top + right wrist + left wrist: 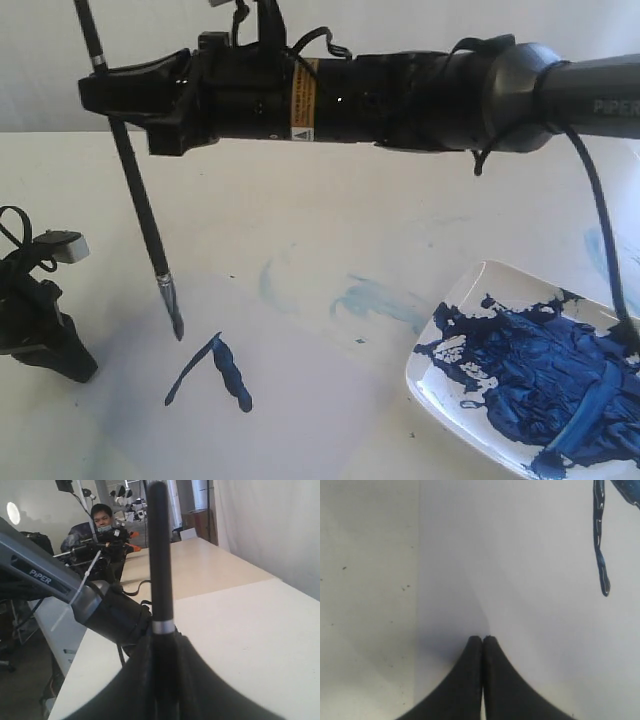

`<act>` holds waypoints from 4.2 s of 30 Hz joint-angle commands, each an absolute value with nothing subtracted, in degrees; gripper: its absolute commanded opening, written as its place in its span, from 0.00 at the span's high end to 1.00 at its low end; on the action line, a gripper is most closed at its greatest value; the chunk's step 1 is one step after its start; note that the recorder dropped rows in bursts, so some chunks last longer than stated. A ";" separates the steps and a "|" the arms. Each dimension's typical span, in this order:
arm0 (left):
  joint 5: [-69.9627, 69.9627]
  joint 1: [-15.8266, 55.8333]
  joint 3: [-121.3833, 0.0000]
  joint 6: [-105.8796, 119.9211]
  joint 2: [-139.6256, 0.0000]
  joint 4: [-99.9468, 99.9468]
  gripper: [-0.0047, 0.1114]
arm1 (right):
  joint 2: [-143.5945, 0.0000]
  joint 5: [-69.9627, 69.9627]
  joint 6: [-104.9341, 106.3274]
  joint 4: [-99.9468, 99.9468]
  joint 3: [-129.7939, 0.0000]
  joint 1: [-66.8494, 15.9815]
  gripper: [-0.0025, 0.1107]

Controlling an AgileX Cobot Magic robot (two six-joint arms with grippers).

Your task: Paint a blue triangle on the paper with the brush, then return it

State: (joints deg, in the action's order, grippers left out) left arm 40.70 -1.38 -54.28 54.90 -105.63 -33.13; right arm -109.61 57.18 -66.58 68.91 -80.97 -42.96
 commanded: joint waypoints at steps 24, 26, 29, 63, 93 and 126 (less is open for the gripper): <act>41.85 -1.53 -53.74 54.84 -105.57 -35.45 0.96 | -97.37 33.50 -9.24 -1.31 -59.85 -63.93 0.98; 41.85 -1.53 -53.74 54.84 -105.57 -35.45 0.96 | -95.73 33.50 -7.40 -3.76 -58.42 -63.93 0.98; 41.85 -1.53 -53.74 54.84 -105.57 -35.53 0.96 | -93.15 35.38 -6.08 -4.53 -55.44 -63.93 0.98; 42.17 -1.53 -53.74 54.84 -105.57 -35.47 0.96 | -97.44 49.42 -12.79 -3.06 -51.05 -64.44 0.98; 42.16 -1.53 -53.74 54.84 -105.57 -35.47 0.96 | -103.41 49.83 -9.23 -13.57 -53.59 -63.97 0.98; 42.15 -1.53 -53.74 54.84 -105.57 -35.70 0.96 | -103.58 47.66 -6.42 -13.15 -53.59 -63.97 0.98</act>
